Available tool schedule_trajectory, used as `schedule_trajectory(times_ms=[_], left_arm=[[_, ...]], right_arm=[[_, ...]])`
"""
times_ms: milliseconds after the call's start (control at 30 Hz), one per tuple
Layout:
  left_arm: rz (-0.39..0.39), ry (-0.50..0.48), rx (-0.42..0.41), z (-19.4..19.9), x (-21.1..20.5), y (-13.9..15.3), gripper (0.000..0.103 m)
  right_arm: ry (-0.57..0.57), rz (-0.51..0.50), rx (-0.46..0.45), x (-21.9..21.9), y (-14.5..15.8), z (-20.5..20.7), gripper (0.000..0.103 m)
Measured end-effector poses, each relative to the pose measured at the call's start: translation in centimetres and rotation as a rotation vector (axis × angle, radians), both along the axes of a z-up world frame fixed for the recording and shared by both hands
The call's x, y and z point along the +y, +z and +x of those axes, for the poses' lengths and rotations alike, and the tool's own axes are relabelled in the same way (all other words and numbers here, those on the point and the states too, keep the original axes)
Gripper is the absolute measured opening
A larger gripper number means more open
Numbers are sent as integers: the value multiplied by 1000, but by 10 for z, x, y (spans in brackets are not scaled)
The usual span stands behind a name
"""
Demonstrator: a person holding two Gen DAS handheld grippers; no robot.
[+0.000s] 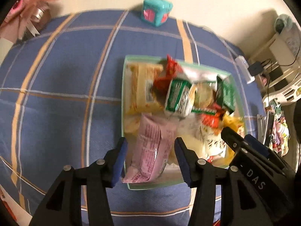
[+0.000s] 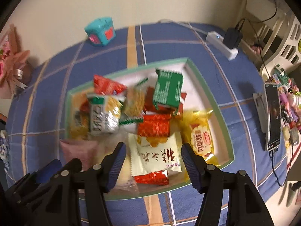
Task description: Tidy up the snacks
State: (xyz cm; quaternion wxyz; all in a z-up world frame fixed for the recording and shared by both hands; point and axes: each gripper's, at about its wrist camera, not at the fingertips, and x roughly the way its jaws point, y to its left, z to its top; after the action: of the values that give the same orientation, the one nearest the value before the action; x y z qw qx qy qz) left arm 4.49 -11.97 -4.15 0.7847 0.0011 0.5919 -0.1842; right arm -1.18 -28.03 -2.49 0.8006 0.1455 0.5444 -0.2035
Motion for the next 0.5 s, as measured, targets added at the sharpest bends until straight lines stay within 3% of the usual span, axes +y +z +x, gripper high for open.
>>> schedule_trajectory(times_ms=[200, 500], left_arm=[[14, 42, -87, 2, 12, 26, 54], [68, 128, -122, 13, 34, 22, 63]], right_arm=[[17, -24, -73, 6, 27, -6, 65], [31, -24, -81, 10, 26, -4, 65]])
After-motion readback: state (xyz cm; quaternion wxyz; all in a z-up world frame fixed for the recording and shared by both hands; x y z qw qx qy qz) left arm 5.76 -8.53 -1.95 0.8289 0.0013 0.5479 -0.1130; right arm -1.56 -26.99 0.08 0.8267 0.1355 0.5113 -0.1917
